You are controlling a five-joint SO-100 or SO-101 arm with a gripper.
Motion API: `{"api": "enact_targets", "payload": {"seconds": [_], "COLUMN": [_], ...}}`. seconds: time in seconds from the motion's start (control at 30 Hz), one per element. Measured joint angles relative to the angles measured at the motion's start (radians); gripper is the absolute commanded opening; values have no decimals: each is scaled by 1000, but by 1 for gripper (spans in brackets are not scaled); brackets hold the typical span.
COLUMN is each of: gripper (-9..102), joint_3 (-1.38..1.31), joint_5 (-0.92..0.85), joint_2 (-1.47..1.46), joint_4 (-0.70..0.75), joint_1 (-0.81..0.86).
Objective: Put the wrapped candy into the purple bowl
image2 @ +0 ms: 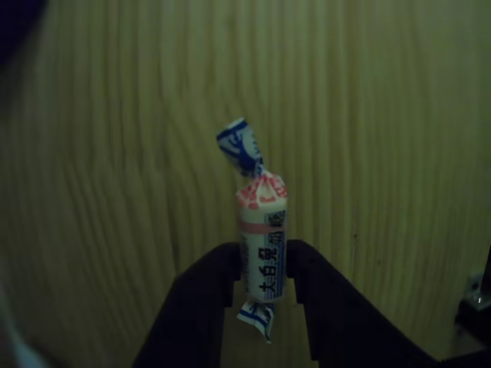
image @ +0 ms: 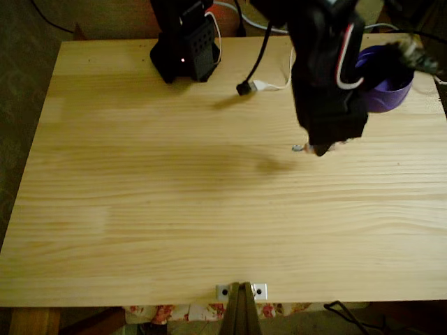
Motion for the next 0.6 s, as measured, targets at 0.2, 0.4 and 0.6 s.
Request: {"api": "enact_targets", "payload": {"seconds": [0.2, 0.4, 0.6], "gripper": [4, 4, 4], "joint_3": [0, -63, -195], "joint_5": [218, 391, 502], "joint_2": [126, 210, 192], "joint_4": [28, 37, 37], "joint_1": [-57, -178, -354]}}
